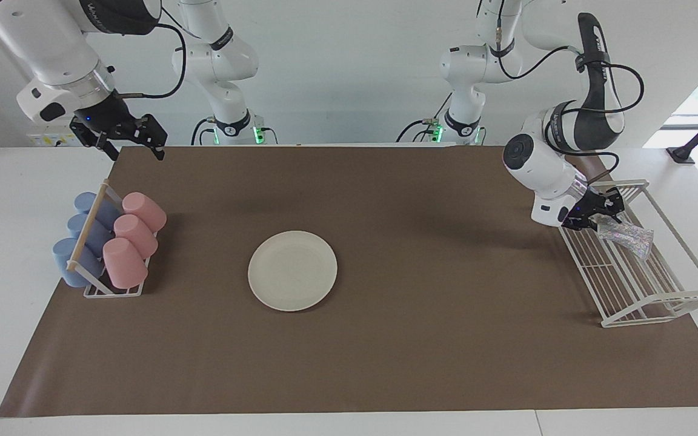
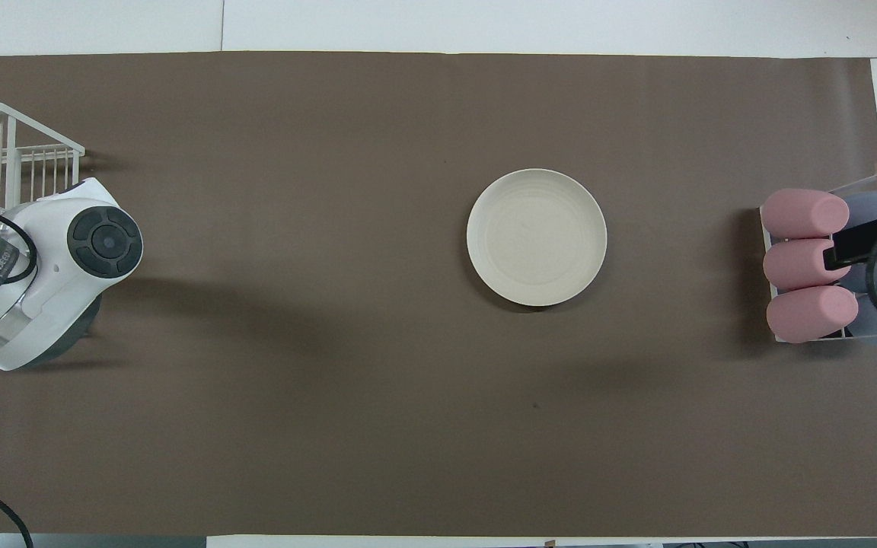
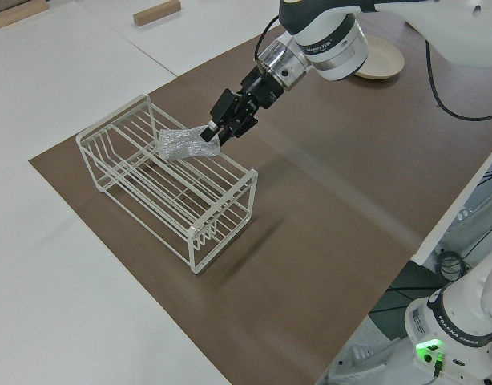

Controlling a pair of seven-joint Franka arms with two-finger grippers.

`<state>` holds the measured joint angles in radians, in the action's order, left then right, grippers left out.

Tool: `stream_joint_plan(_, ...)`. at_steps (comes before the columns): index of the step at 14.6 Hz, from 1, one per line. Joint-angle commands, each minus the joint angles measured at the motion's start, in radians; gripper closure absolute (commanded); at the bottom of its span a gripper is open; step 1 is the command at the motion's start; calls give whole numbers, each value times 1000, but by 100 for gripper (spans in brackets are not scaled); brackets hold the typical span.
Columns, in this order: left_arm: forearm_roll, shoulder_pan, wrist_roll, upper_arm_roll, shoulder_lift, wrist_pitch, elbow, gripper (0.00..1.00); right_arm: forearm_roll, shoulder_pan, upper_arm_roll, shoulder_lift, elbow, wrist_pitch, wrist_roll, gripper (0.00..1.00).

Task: Wipe plate with sponge
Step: 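Reach the left gripper into the white basket and grasp the translucent wiper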

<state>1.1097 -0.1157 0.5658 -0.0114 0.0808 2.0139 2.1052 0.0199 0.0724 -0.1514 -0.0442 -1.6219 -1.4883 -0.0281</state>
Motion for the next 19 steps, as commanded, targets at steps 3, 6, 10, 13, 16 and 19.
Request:
stream_joint_plan(3, 22, 5, 14, 2, -10, 25, -1, 100, 5, 0, 4, 9, 19, 14, 53, 0)
stream_joint_plan(6, 21, 4, 13, 4, -10, 25, -7, 100, 3, -2, 6, 9, 20, 20, 53, 0)
stream_joint_plan(10, 16, -4, 9, 4, 7, 11, -53, 100, 3, -2, 4, 7, 19, 19, 56, 0)
stream_joint_plan(13, 7, -7, -3, 5, 4, 5, -89, 100, 3, -3, 4, 7, 19, 25, 88, 0)
stream_joint_plan(16, 1, -16, -17, 8, 0, -29, -131, 100, 5, -3, 4, 7, 19, 31, 91, 0)
stream_joint_plan(19, -153, -39, -91, 8, 0, -73, -232, 100, 5, -3, 4, 6, 19, 31, 106, 0)
